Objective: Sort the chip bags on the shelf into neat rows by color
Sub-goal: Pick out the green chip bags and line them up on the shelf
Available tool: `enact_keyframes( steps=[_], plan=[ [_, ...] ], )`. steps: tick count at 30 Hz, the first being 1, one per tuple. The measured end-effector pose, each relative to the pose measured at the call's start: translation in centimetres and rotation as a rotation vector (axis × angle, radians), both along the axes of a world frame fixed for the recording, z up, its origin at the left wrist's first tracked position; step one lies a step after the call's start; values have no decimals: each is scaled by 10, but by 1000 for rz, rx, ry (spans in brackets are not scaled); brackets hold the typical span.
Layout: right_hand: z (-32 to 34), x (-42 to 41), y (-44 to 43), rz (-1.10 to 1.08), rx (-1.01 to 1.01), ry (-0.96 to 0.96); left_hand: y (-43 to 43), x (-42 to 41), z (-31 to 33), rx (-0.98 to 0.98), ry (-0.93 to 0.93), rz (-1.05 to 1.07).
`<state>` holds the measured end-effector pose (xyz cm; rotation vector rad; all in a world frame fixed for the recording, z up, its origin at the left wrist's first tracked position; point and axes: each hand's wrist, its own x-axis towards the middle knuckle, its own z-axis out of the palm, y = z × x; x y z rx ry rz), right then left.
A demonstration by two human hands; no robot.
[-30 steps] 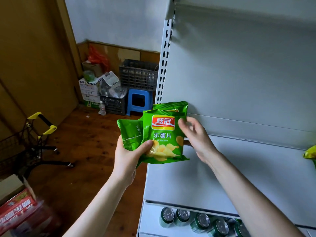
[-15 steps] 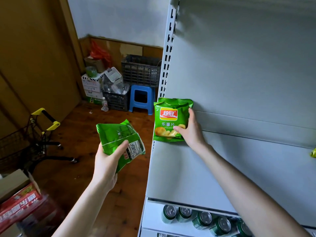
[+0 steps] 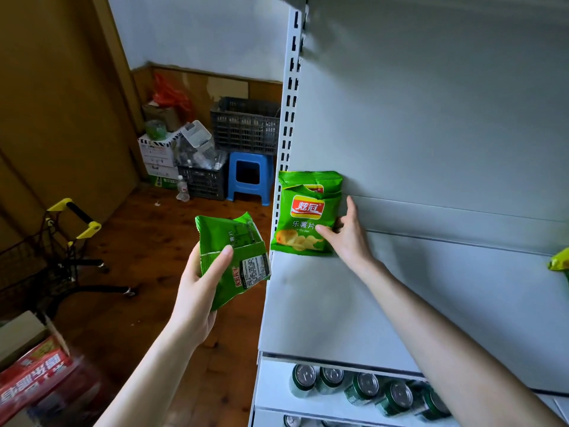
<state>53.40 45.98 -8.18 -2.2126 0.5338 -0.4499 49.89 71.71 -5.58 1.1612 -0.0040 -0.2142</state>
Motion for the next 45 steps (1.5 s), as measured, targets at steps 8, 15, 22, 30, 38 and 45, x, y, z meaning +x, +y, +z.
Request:
enact_keyframes(
  steps=[8, 15, 22, 30, 38, 45],
  plan=[
    [43, -29, 30, 46, 214, -230, -10, 2, -5, 563, -558, 21],
    [80, -41, 60, 390, 643, -72, -42, 2, -10, 912, -990, -53],
    [73, -50, 46, 342, 679, -132, -27, -8, 9, 439, -544, 131],
    [59, -60, 45, 325, 648, -39, -31, 1, 7, 91, -119, 47],
    [72, -69, 25, 454, 427, 125, -21, 17, 5, 645, -418, 124],
    [81, -64, 23, 433, 400, 37, -30, 19, 17, 324, -174, -168]
  ],
)
